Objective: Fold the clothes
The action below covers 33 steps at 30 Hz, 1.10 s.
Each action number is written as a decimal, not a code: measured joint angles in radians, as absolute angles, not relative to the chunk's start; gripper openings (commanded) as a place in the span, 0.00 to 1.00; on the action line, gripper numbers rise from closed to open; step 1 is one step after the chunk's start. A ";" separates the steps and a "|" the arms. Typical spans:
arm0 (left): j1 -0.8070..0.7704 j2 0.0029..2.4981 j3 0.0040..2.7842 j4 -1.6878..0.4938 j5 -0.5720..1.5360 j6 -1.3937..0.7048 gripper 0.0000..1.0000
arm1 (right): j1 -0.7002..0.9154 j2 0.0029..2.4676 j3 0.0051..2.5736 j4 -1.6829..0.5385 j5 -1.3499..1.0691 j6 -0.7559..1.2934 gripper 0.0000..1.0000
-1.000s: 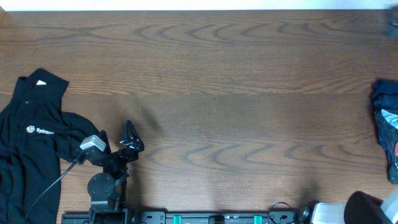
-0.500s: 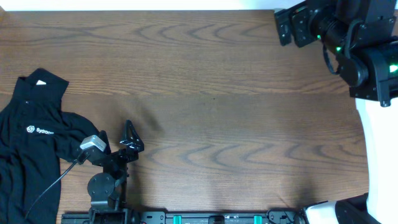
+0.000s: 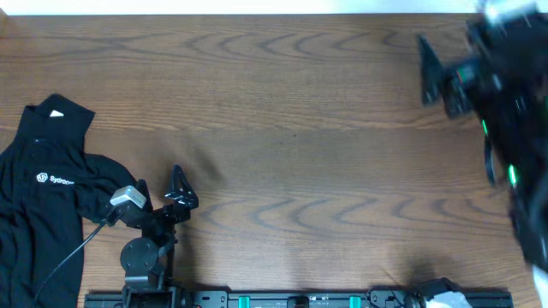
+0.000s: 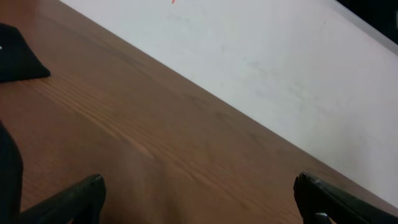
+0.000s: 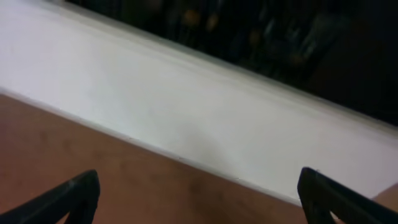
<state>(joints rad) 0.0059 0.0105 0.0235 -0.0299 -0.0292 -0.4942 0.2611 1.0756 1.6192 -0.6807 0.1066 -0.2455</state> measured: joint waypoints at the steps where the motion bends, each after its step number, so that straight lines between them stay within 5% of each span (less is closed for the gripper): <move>1: 0.006 0.010 0.024 -0.031 -0.030 -0.493 0.98 | 0.258 1.009 1.538 -0.629 0.107 -0.245 0.99; 11: 0.006 0.010 0.025 -0.033 -0.029 -0.494 0.98 | 0.128 0.522 0.889 -0.356 0.112 -0.094 0.99; 33: 0.006 0.010 0.025 -0.033 -0.030 -0.494 0.98 | 0.097 0.015 0.310 -0.241 0.072 0.065 0.99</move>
<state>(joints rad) 0.0059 0.0105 0.0250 -0.0330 -0.0296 -0.4938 0.0975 0.0154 0.3099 -0.2409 0.0723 0.0650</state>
